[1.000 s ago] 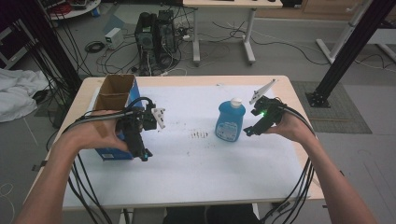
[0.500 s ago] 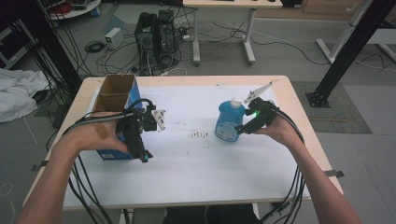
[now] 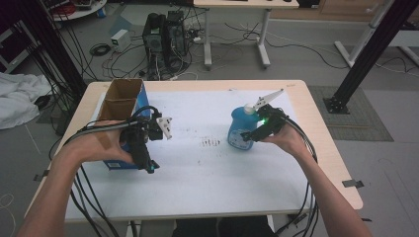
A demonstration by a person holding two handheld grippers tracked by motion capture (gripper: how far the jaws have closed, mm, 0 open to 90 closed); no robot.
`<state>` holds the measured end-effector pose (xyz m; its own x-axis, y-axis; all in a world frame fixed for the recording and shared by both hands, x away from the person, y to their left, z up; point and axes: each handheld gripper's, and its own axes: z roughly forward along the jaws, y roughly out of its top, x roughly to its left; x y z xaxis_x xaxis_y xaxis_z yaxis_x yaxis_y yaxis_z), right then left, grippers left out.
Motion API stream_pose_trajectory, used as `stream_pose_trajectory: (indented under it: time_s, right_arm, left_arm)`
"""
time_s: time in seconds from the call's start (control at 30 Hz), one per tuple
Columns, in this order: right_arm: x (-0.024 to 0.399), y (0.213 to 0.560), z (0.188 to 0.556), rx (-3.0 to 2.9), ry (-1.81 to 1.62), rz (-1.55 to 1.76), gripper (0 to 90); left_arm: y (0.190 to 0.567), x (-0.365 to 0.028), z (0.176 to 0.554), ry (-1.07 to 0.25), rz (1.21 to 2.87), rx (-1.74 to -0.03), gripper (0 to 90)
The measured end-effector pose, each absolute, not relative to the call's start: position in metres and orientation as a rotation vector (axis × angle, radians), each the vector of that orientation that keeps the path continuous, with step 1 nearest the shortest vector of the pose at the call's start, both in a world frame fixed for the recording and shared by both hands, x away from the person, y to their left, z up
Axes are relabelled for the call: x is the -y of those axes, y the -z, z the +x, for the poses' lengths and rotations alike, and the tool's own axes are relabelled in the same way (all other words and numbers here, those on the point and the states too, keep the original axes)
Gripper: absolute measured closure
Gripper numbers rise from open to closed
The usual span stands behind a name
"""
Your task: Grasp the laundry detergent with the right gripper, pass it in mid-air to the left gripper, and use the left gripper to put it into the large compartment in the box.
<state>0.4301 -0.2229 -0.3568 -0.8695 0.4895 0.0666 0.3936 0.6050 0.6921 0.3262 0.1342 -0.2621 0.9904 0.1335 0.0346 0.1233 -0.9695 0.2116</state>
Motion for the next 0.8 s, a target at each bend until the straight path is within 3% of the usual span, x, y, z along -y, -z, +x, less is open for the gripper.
stream_pose_trajectory:
  time_s: [0.43,0.47,0.67,0.73,0.8]
  right_arm:
    - [0.2231,0.3586,0.4306,-2.670,-1.148,0.759,13.2]
    - [0.2238,0.3587,0.4314,-2.674,-1.154,0.743,16.9]
    - [0.2235,0.3587,0.4309,-2.669,-1.160,0.743,17.7]
    - [0.2235,0.3600,0.4308,-2.670,-1.153,0.727,23.4]
    - [0.2233,0.3603,0.4310,-2.663,-1.147,0.736,23.4]
  left_arm:
    - [0.2636,-0.1362,0.3262,-0.067,2.927,-0.199,12.7]
    - [0.2640,-0.1361,0.3261,-0.067,2.926,-0.199,12.7]
    - [0.2652,-0.1355,0.3256,-0.065,2.925,-0.201,12.7]
    - [0.2656,-0.1356,0.3254,-0.063,2.925,-0.202,12.7]
    - [0.2662,-0.1361,0.3252,-0.062,2.923,-0.203,12.7]
